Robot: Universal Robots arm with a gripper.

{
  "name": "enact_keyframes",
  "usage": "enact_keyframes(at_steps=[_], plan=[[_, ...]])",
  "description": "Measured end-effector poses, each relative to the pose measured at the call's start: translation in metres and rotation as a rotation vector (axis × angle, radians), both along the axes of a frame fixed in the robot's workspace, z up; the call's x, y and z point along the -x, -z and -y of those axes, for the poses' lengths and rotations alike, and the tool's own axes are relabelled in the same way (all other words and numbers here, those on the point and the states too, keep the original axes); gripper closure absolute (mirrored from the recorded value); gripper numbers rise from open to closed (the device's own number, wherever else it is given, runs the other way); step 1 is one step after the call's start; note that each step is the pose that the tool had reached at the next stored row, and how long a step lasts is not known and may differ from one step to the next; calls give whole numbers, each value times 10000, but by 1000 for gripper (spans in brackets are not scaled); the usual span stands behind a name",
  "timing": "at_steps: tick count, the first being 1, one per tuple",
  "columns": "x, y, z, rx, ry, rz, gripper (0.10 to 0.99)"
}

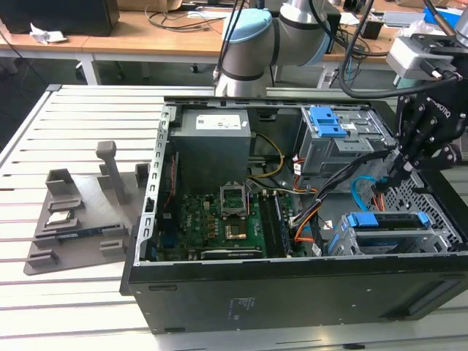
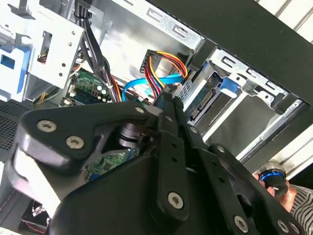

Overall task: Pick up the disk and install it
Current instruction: 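Insert the first disk wire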

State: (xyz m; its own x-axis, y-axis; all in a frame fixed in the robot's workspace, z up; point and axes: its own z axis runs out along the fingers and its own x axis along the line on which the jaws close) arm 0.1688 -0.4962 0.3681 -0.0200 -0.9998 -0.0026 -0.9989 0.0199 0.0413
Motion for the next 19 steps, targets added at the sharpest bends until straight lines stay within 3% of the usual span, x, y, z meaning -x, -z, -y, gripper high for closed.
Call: enact_keyframes(at_steps=[3,5,7,11,13,18,19], plan=[[0,0,0,3,0,0,784],[0,5,-5,43,0,-1,784],[0,41,-71,250,-1,0,784],[0,87,-79,519,-2,1,784],[0,123,-79,548,-1,0,784],[0,126,-79,556,-2,0,784],[0,126,-79,556,-1,0,867]])
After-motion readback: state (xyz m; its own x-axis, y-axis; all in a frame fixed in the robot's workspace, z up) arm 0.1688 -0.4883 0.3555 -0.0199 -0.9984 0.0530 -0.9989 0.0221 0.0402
